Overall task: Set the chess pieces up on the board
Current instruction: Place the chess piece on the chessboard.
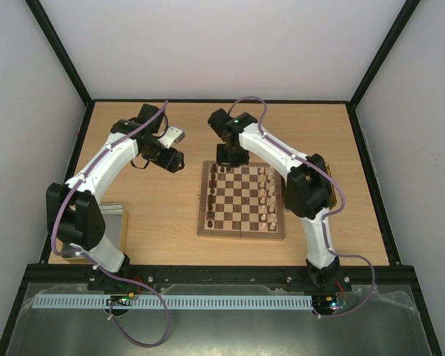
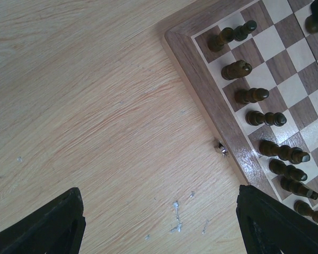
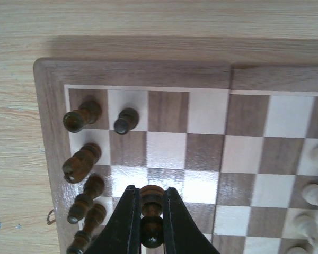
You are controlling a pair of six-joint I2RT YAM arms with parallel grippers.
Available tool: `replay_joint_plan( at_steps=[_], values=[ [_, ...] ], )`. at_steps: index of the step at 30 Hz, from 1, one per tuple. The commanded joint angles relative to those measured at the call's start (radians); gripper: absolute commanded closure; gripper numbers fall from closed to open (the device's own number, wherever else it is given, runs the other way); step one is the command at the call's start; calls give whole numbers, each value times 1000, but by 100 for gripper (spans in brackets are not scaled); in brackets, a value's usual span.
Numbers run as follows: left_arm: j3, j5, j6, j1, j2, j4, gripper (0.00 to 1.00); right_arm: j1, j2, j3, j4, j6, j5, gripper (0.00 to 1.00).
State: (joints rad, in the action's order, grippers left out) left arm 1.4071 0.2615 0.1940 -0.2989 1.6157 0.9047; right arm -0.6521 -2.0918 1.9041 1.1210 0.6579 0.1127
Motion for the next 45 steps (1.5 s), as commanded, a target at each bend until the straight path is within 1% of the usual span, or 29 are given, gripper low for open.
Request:
replay_joint_plan(
  at_steps=[1,15,26,38,40,45],
  values=[
    [13,-7,6,-6,-16,19,21,-14,-47,67,45,-3,18,97],
    [-1,-14,7,-4,-27,14,21,-15,-152,91,11,-9,62,97],
    [1,-18,7,-4,-25,15,21,-15,-192,127,7,-13,65,97],
    [2,-19,7,-3,-18,16,22,-17,-217,131,8,-18,74,96],
    [2,-19,7,-3,-18,15,21,-16,-217,133,8,-18,73,96],
    [3,-18,7,-3,-16,16,22,-16,-213,132,9,-17,76,90]
  ],
)
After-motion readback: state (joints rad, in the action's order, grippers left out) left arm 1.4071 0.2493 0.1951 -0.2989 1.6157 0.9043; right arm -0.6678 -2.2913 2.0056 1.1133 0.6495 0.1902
